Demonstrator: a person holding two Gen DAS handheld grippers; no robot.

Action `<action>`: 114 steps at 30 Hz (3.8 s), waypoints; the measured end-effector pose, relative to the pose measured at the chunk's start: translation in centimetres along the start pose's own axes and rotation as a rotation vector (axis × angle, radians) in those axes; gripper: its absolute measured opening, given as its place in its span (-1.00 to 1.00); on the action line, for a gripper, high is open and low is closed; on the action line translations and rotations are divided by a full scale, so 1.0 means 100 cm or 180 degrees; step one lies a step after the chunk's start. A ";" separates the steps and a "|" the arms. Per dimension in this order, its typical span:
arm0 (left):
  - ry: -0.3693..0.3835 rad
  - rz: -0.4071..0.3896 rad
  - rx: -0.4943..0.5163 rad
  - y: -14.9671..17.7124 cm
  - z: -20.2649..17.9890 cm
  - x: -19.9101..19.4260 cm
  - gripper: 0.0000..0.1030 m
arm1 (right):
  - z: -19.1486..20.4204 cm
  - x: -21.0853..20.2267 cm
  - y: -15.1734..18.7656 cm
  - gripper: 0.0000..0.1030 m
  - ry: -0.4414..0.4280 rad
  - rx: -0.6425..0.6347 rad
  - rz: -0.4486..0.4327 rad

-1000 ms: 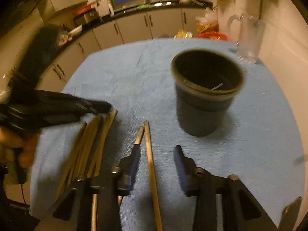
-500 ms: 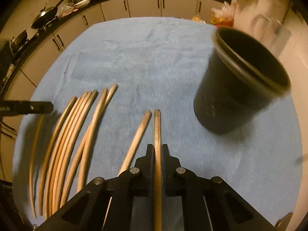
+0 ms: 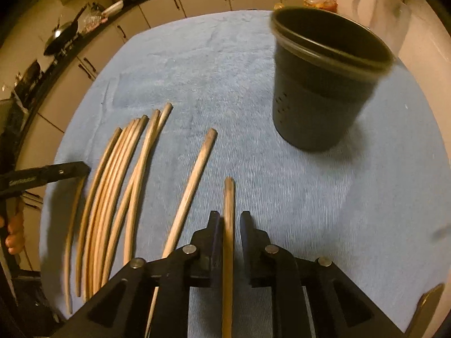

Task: Organize utensils
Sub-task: 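Grasp a wooden chopstick with the right tool, then carry chopsticks to the black cup and drop them in with both tools, then move both open tools back to the chopstick pile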

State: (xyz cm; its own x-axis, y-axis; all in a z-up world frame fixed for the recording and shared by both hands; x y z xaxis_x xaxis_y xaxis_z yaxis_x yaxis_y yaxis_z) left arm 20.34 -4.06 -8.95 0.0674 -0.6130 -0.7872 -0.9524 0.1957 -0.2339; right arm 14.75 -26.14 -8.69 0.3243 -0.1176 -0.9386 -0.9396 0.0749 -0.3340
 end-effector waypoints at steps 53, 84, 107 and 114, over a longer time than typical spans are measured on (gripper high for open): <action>0.0479 -0.1451 0.0692 -0.114 -0.214 -0.138 -0.87 | -0.089 -0.275 -0.093 -0.84 -0.0394 0.0472 -0.1703; 0.0346 -0.1486 0.0928 -0.165 -0.274 -0.045 -0.87 | -0.129 -0.261 -0.115 -0.84 0.0007 0.0644 -0.1816; 0.0171 -0.1391 0.0765 -0.145 -0.232 -0.045 0.08 | -0.125 -0.233 -0.096 -0.56 0.0095 0.0650 -0.1633; -0.0148 -0.1426 0.0400 -0.119 -0.146 -0.080 0.12 | -0.090 -0.210 -0.069 -0.41 -0.0135 0.0523 -0.1402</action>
State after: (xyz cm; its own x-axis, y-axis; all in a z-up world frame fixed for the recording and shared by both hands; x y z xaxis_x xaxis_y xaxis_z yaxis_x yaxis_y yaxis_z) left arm 26.82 -12.65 8.46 0.4798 -0.6239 -0.6169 -0.7832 0.0124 -0.6216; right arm 13.45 -33.05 14.12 0.6955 -0.1330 -0.7061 -0.6830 0.1831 -0.7072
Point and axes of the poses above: each gripper's, at about its wrist camera, not at the fingertips, and x roughly the way its jaws point, z to its left, y to its underside, the point moved 8 cm from there along x, roughly the way its jaws point, and after that the axes turned 15 degrees about y, right-handed, at the moved point
